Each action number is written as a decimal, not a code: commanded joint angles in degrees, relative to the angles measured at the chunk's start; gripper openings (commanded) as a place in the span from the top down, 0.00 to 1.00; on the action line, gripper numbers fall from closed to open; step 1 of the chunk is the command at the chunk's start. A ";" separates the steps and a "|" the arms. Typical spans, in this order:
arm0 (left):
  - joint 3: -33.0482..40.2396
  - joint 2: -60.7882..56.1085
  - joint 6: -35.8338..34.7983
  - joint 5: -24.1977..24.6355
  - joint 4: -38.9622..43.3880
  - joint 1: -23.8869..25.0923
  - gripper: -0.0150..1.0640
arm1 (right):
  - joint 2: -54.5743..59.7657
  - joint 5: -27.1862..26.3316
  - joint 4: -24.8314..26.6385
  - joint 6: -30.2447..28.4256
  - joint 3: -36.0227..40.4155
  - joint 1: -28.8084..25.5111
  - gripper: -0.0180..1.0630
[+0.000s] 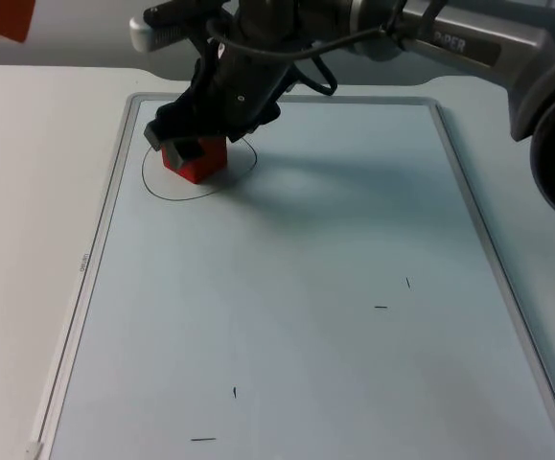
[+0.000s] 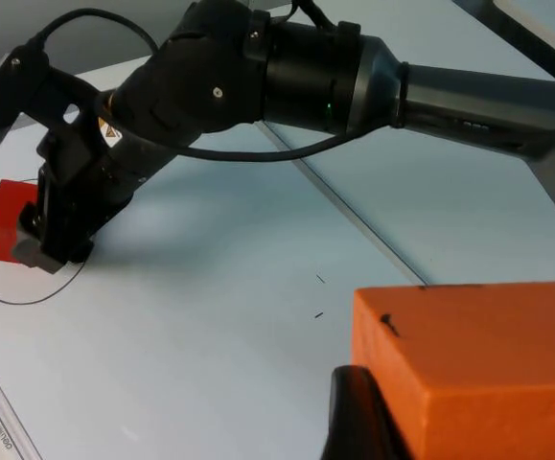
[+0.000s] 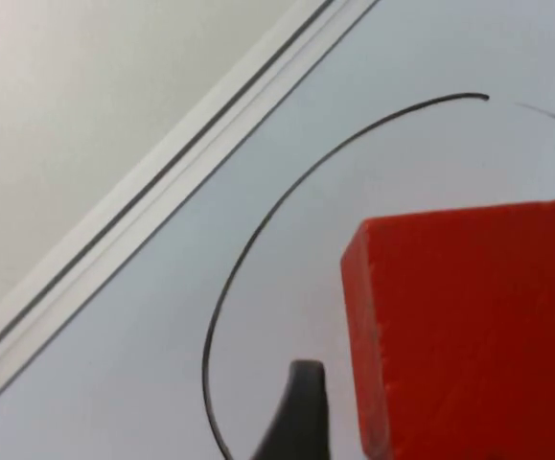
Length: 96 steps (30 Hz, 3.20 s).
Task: Pick up one cube with the left hand and another cube with the right hand. First place the cube in the right hand at the target position, then stack the cube in the left hand on top.
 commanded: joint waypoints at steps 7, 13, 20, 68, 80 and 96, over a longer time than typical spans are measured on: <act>-0.25 0.05 -0.33 -0.76 0.52 -0.38 0.85 | -5.59 3.51 0.39 0.16 -3.46 -0.04 0.30; -0.25 0.57 -0.33 -1.91 3.11 -0.38 0.85 | -13.69 12.01 2.42 -1.53 -10.52 -0.04 0.30; -0.35 10.12 -0.33 -6.95 10.35 -0.38 0.85 | -30.27 18.15 8.24 -8.45 -11.76 -0.04 0.30; -68.95 90.49 28.18 17.94 -7.52 22.16 0.99 | -55.27 20.65 6.03 -10.49 -7.83 -0.04 0.31; -69.13 91.63 26.50 15.96 -3.80 22.29 0.99 | -55.27 20.65 6.03 -10.49 -7.83 -0.04 0.31; -69.13 91.63 26.67 14.29 -5.57 22.29 0.92 | -55.27 20.65 6.03 -10.49 -7.83 -0.04 0.31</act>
